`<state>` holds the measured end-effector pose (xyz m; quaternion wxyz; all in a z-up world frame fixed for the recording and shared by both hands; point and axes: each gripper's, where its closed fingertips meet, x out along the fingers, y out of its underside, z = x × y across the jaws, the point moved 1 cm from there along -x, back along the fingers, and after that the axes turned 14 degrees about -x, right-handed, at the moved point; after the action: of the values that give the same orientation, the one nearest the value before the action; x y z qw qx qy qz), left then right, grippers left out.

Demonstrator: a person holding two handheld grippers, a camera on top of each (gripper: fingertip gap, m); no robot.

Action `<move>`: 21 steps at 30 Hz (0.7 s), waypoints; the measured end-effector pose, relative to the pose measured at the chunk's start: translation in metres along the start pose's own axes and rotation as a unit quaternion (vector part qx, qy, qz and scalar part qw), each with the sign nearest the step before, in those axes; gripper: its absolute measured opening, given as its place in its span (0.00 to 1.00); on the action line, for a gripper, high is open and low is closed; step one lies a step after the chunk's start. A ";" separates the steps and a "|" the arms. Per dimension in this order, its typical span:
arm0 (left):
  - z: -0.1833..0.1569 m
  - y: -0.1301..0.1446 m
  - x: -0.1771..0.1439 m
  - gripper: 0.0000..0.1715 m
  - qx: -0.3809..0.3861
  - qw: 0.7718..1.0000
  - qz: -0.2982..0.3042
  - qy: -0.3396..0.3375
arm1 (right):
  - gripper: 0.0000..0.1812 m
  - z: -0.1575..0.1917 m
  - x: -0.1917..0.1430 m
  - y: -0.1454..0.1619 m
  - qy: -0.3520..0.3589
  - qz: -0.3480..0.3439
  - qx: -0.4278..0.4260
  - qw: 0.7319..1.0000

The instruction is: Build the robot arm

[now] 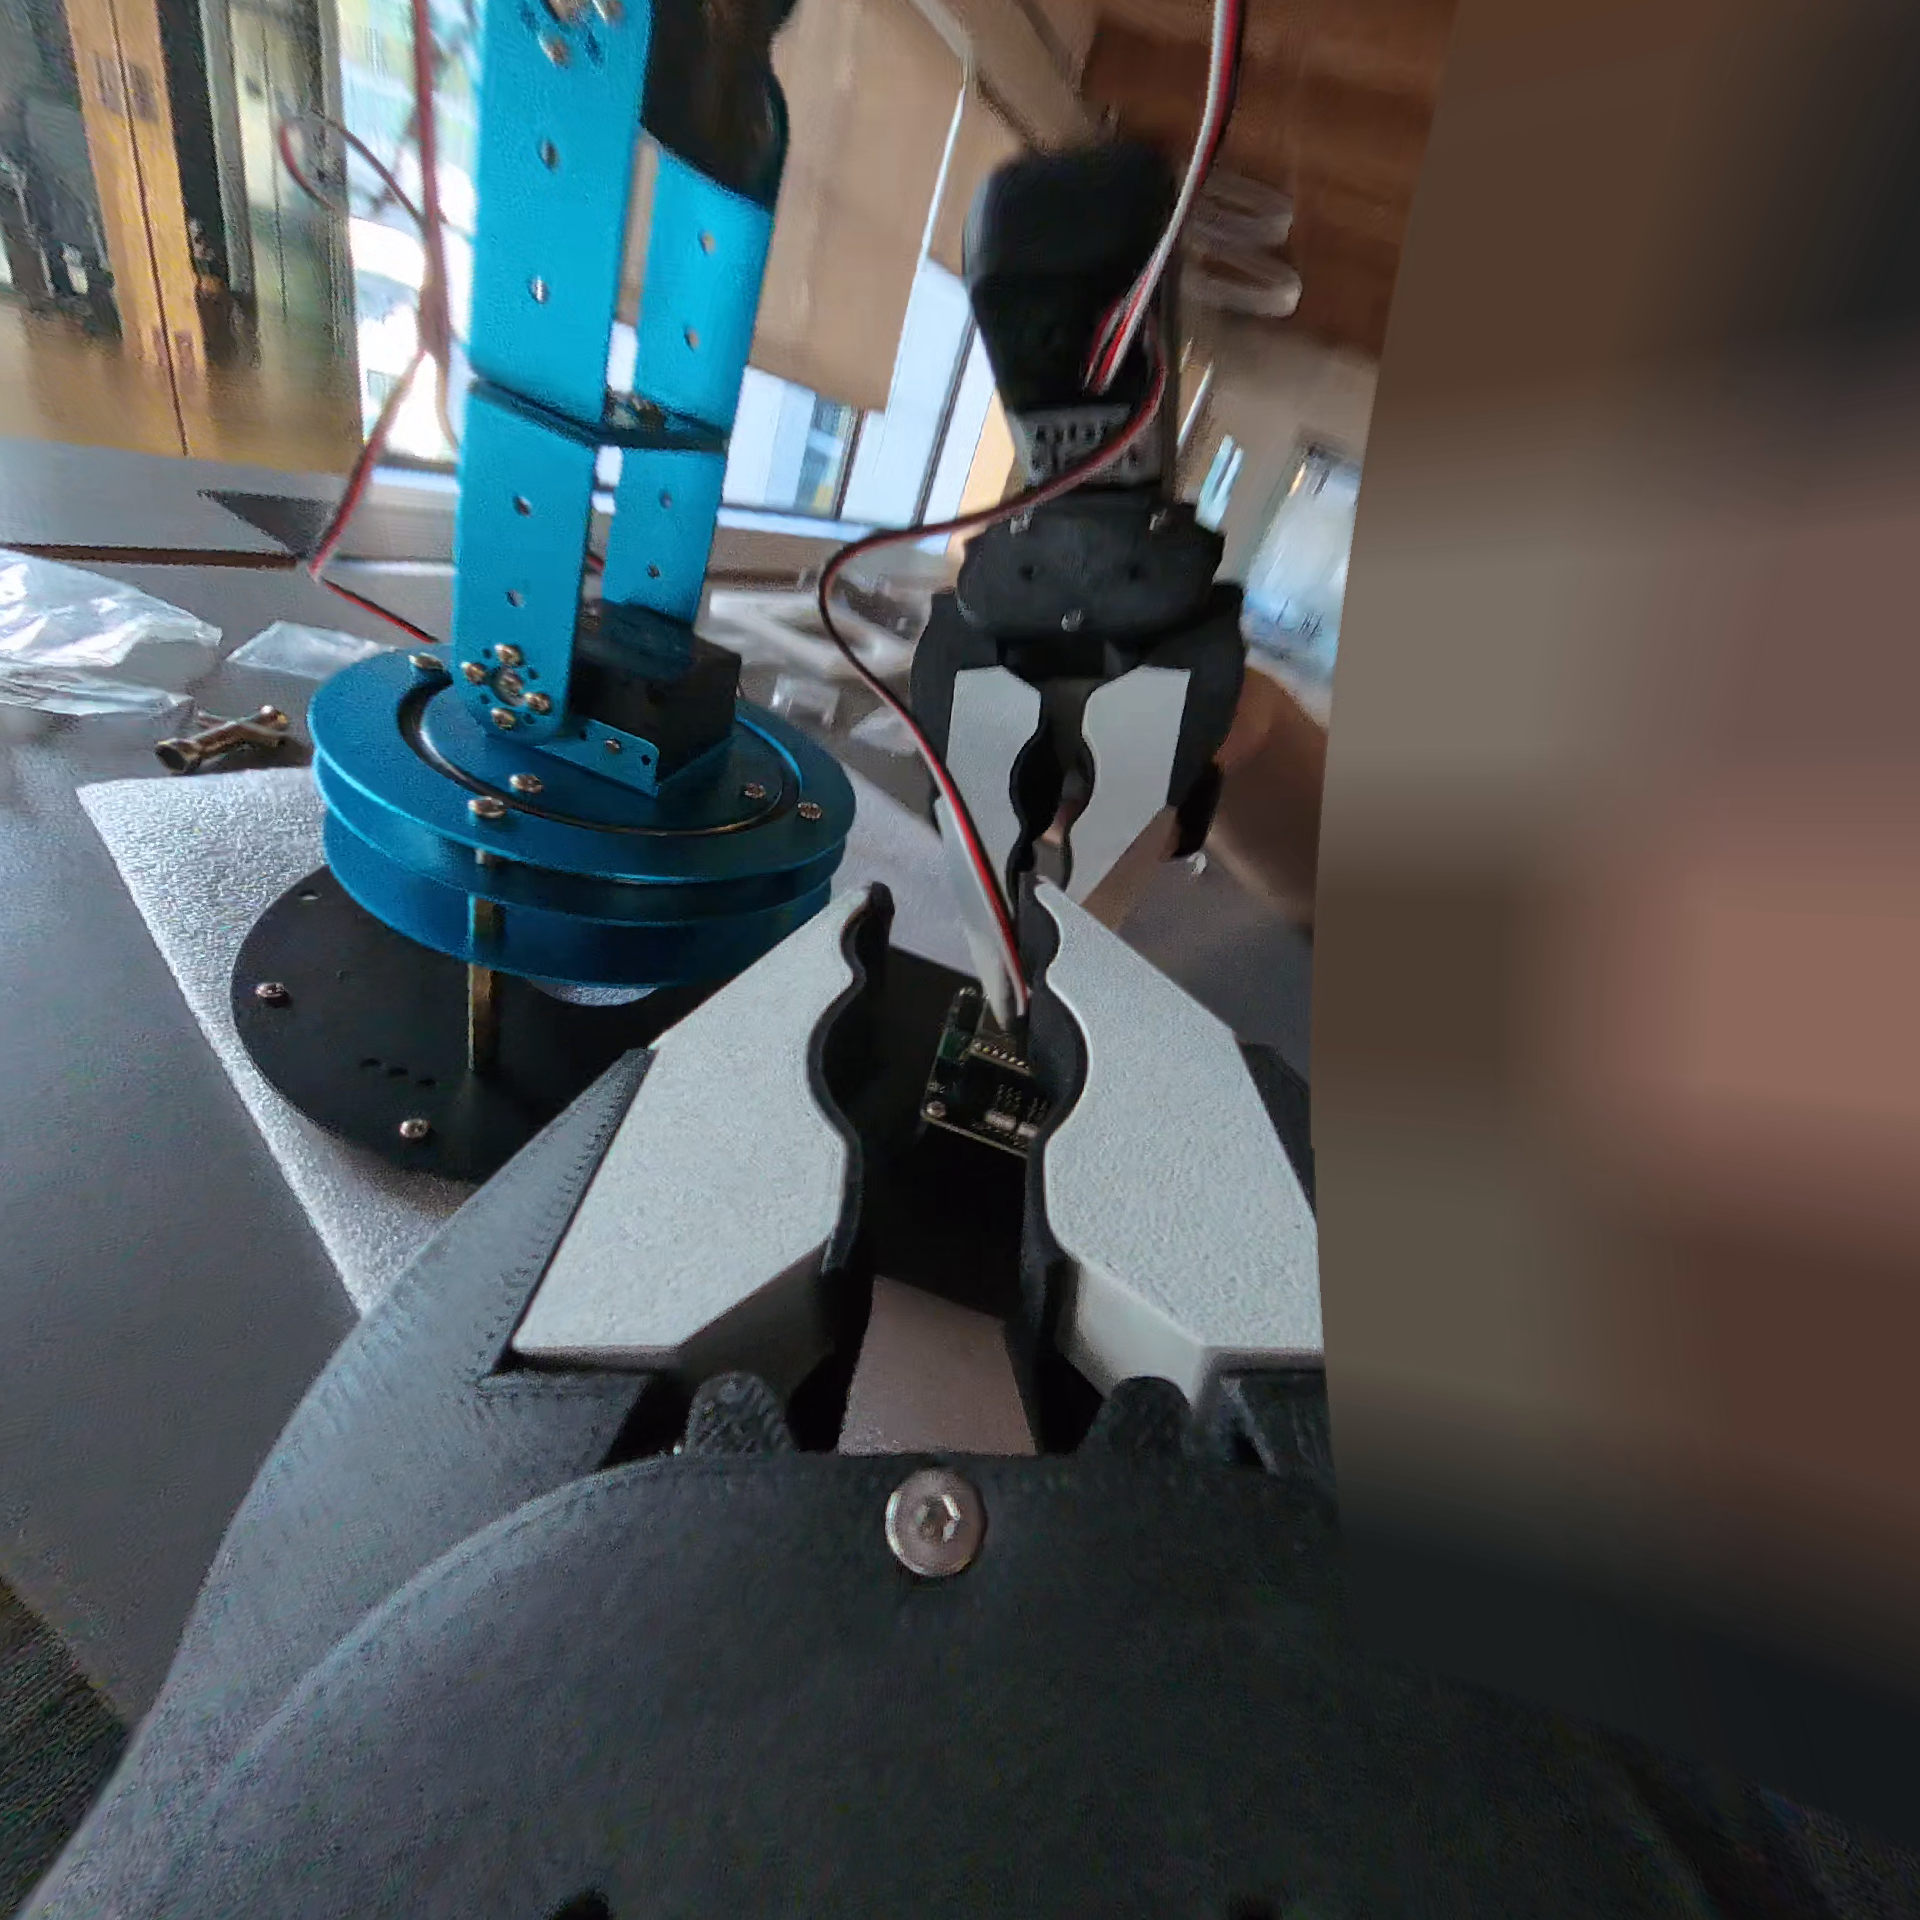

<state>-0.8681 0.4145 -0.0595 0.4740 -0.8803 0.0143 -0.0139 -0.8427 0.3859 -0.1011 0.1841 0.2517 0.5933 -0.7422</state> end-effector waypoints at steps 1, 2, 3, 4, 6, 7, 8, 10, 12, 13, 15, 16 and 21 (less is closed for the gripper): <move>0.002 0.003 0.007 0.14 0.012 1.000 0.023 -0.010 | 0.02 0.000 -0.001 -0.001 -0.003 -0.002 0.006 1.000; 0.002 0.006 0.013 0.13 0.018 0.999 0.043 -0.013 | 0.02 0.001 -0.001 0.000 -0.006 -0.001 0.008 1.000; 0.001 0.009 0.019 0.14 0.018 0.998 0.059 -0.009 | 0.02 0.001 -0.001 0.000 -0.007 -0.001 0.006 1.000; -0.001 0.012 0.024 0.14 0.011 0.997 0.073 -0.002 | 0.02 0.001 -0.001 0.001 -0.005 0.003 0.005 1.000; -0.002 0.015 0.031 0.14 -0.007 0.996 0.090 0.010 | 0.01 0.001 -0.001 0.001 -0.006 0.006 0.003 1.000; -0.002 0.016 0.034 0.14 -0.013 0.995 0.094 0.013 | 0.01 0.001 -0.002 0.001 -0.008 0.006 0.004 1.000; -0.001 0.016 0.035 0.13 -0.017 0.995 0.097 0.012 | 0.02 0.001 -0.002 0.001 -0.008 0.006 0.005 1.000; 0.000 0.015 0.038 0.10 -0.016 0.995 0.097 0.010 | 0.02 0.001 -0.002 0.000 -0.011 0.004 0.004 1.000; -0.004 0.015 0.038 0.03 -0.005 0.995 0.099 0.017 | 0.02 0.001 -0.001 0.002 -0.013 0.006 0.005 1.000; -0.004 0.015 0.039 0.03 -0.001 0.995 0.098 0.015 | 0.02 0.001 -0.001 0.002 -0.014 0.005 0.005 1.000; -0.006 0.016 0.039 0.01 0.002 0.995 0.098 0.016 | 0.02 -0.001 -0.001 0.003 -0.011 0.007 0.003 1.000; -0.008 0.017 0.039 0.01 0.004 0.995 0.098 0.018 | 0.01 -0.001 -0.001 0.004 -0.011 0.007 0.001 1.000; -0.011 0.016 0.037 0.01 0.031 0.996 0.087 0.007 | 0.02 -0.002 -0.003 0.004 -0.017 0.002 0.001 1.000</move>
<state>-0.8313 0.3950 -0.0665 0.5000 -0.8607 0.0935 0.0201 -0.8381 0.3870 -0.1027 0.1951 0.2404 0.5886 -0.7467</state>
